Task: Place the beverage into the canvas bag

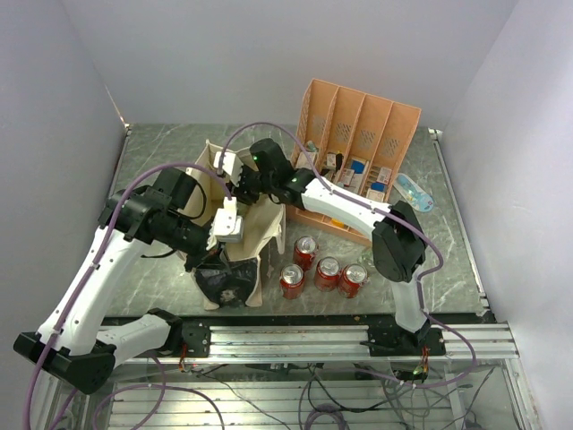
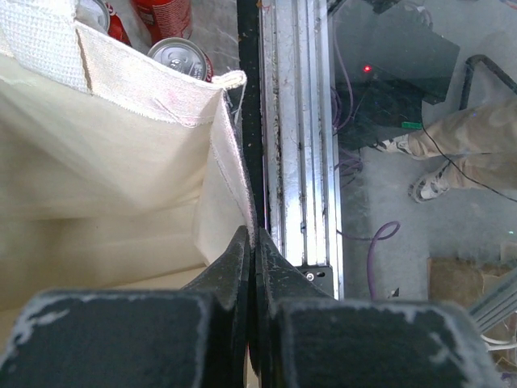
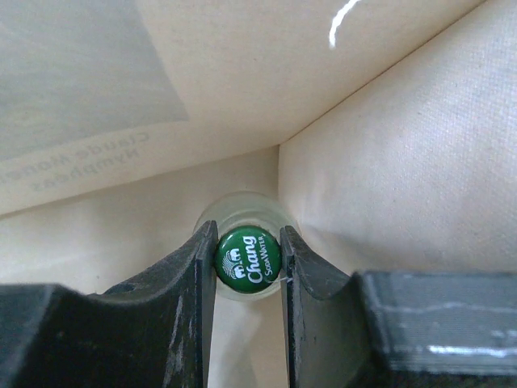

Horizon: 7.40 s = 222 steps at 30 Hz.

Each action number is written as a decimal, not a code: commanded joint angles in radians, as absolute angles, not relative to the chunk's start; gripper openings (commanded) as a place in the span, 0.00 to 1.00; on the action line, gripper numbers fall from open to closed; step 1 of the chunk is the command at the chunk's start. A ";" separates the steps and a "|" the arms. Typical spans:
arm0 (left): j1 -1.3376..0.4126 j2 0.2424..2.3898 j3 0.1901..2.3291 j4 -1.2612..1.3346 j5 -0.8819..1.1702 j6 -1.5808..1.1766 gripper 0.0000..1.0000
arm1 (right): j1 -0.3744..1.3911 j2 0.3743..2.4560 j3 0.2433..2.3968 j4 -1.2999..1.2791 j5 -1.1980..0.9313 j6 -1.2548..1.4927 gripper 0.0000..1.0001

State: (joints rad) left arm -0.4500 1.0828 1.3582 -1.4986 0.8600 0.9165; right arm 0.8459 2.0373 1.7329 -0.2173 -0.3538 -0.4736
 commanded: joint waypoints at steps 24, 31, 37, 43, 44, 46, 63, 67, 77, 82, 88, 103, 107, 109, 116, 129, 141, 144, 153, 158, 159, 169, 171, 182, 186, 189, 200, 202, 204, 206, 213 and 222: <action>-0.460 1.104 1.355 -1.481 0.847 0.945 0.09 | 0.741 2.139 1.838 -0.024 -0.420 -0.641 0.00; -0.460 1.101 1.373 -1.409 0.828 0.895 0.33 | 0.749 2.115 1.828 -0.085 -0.506 -0.560 0.00; -0.460 1.072 1.395 -1.268 0.769 0.800 0.65 | 0.749 2.120 1.846 -0.140 -0.517 -0.570 0.00; -0.460 1.043 1.428 -1.122 0.687 0.716 0.81 | 0.752 2.132 1.871 -0.162 -0.523 -0.570 0.00; -0.460 1.032 1.428 -1.093 0.668 0.704 0.81 | 0.753 2.134 1.876 -0.166 -0.524 -0.568 0.00; -0.460 1.008 1.423 -1.022 0.609 0.653 0.83 | 0.755 2.141 1.885 -0.176 -0.528 -0.567 0.01; -0.295 1.017 1.407 -0.682 0.151 0.223 0.88 | 0.760 2.088 1.807 -0.118 -0.537 -0.554 0.11; -0.263 1.045 1.374 -0.642 0.120 0.162 0.92 | 0.759 2.075 1.798 -0.124 -0.539 -0.552 0.14; -0.218 1.106 1.327 -0.611 0.160 0.107 0.82 | 0.751 2.048 1.777 -0.128 -0.537 -0.543 0.26; -0.215 1.119 1.325 -0.605 0.184 0.129 0.79 | 0.749 2.058 1.777 -0.109 -0.528 -0.529 0.33; -0.215 1.127 1.312 -0.594 0.204 0.128 0.79 | 0.746 2.079 1.800 -0.097 -0.525 -0.518 0.41; -0.192 1.166 1.310 -0.558 0.221 0.084 0.76 | 0.737 2.098 1.849 -0.122 -0.518 -0.500 0.49; -0.182 1.178 1.313 -0.546 0.223 0.068 0.75 | 0.737 2.102 1.863 -0.130 -0.525 -0.480 0.51; -0.176 1.185 1.313 -0.540 0.227 0.059 0.75 | 0.736 2.100 1.865 -0.123 -0.530 -0.472 0.53; -0.162 1.195 1.315 -0.533 0.241 0.045 0.72 | 0.735 2.098 1.877 -0.109 -0.559 -0.448 0.53; -0.137 1.173 1.285 -0.539 0.254 0.029 0.66 | 0.738 2.111 1.927 -0.142 -0.588 -0.425 0.55; -0.130 1.128 1.246 -0.572 0.112 0.040 0.32 | 0.756 2.066 2.003 -0.201 -0.559 -0.428 0.56; -0.130 1.106 1.234 -0.585 0.074 0.042 0.24 | 0.763 2.037 2.029 -0.227 -0.548 -0.411 0.56; -0.130 1.104 1.263 -0.694 0.049 0.056 0.18 | 0.780 1.844 1.962 -0.297 -0.458 -0.383 0.59; -0.130 1.125 1.325 -0.754 0.129 0.091 0.35 | 0.779 1.673 1.812 -0.402 -0.327 -0.369 0.63; -0.130 1.113 1.323 -0.745 0.141 0.097 0.39 | 0.777 1.638 1.782 -0.430 -0.300 -0.361 0.64; -0.130 1.007 1.310 -0.687 0.294 0.192 0.91 | 0.577 1.316 1.507 -0.784 -0.252 -0.398 0.76; -0.129 1.004 1.326 -0.697 0.326 0.205 0.98 | 0.549 1.242 1.457 -0.864 -0.225 -0.425 0.77; -0.038 0.994 1.416 -0.784 0.489 0.250 0.99 | 0.413 1.050 1.294 -1.228 -0.196 -0.524 0.76; -0.028 0.990 1.414 -0.782 0.510 0.245 0.99 | 0.387 1.070 1.223 -1.253 -0.240 -0.538 0.76; -0.027 0.988 1.419 -0.787 0.516 0.248 0.99 | 0.368 1.099 1.203 -1.229 -0.252 -0.543 0.76; -0.015 0.969 1.386 -0.754 0.555 0.216 1.00 | 0.300 1.186 1.135 -1.183 -0.304 -0.610 0.64; -0.015 0.969 1.385 -0.751 0.556 0.210 0.99 | 0.291 1.191 1.130 -1.175 -0.311 -0.610 0.59; -0.004 0.971 1.386 -0.753 0.559 0.209 0.99 | 0.285 1.195 1.126 -1.166 -0.315 -0.608 0.58; 0.008 0.971 1.386 -0.754 0.563 0.213 0.99 | 0.279 1.198 1.121 -1.160 -0.321 -0.605 0.54; 0.010 0.981 1.392 -0.754 0.568 0.210 0.99 | 0.269 1.182 1.080 -1.132 -0.320 -0.596 0.50; 0.017 0.983 1.401 -0.766 0.606 0.228 0.99 | 0.259 1.170 1.103 -1.111 -0.318 -0.568 0.28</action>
State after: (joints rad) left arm -0.0002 0.9817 1.3865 -0.7753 0.5537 0.2237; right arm 0.2722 1.1919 1.0771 -1.1389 -0.3111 -0.5842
